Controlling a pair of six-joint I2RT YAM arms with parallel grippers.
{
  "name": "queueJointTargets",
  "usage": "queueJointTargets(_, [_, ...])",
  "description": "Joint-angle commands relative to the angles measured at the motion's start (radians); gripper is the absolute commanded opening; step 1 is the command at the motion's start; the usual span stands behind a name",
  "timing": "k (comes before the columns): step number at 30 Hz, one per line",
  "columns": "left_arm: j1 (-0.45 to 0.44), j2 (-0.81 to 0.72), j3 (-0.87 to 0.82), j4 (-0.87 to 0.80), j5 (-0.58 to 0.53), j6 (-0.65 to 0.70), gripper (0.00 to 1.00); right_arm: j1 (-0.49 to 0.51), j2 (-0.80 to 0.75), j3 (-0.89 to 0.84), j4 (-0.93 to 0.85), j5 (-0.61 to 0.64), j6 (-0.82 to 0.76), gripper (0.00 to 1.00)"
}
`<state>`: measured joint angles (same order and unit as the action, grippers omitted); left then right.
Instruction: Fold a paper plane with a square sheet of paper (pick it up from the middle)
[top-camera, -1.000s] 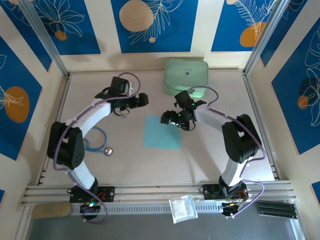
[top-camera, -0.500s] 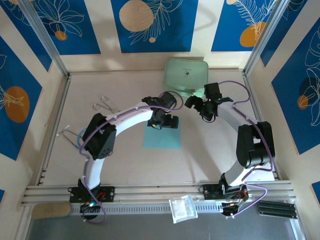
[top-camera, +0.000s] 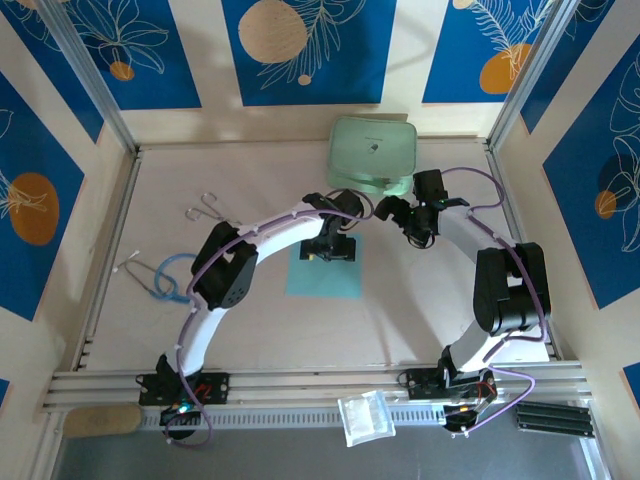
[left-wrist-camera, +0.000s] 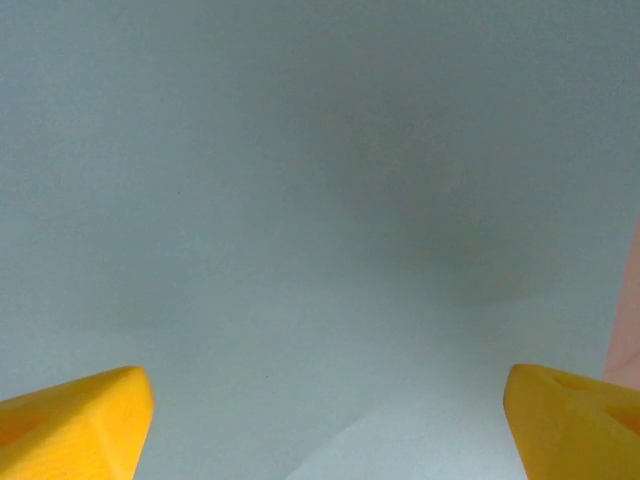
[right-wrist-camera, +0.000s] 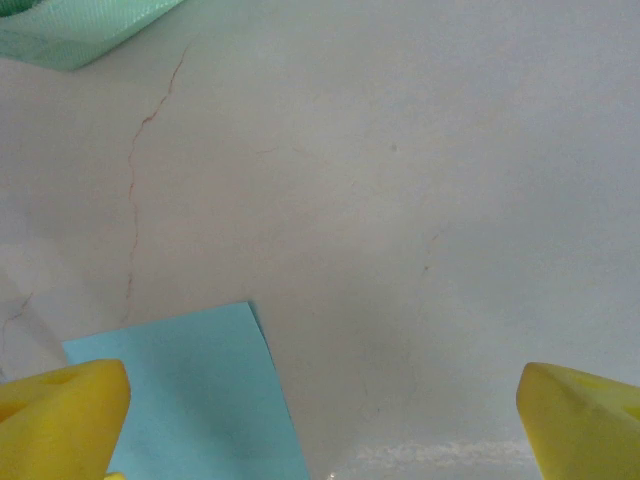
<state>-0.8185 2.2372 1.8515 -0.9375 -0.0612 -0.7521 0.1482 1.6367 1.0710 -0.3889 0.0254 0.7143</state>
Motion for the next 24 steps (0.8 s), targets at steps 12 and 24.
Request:
queueJointTargets(12, [0.000,0.114,0.096,-0.120,-0.005,-0.032,0.83,-0.011,0.018,-0.025,-0.011,-0.013,-0.018,1.00])
queueJointTargets(24, [0.001,0.157,0.090,-0.128,0.007,-0.014,0.77,-0.013,0.023,-0.019,-0.021,-0.004,-0.015,1.00])
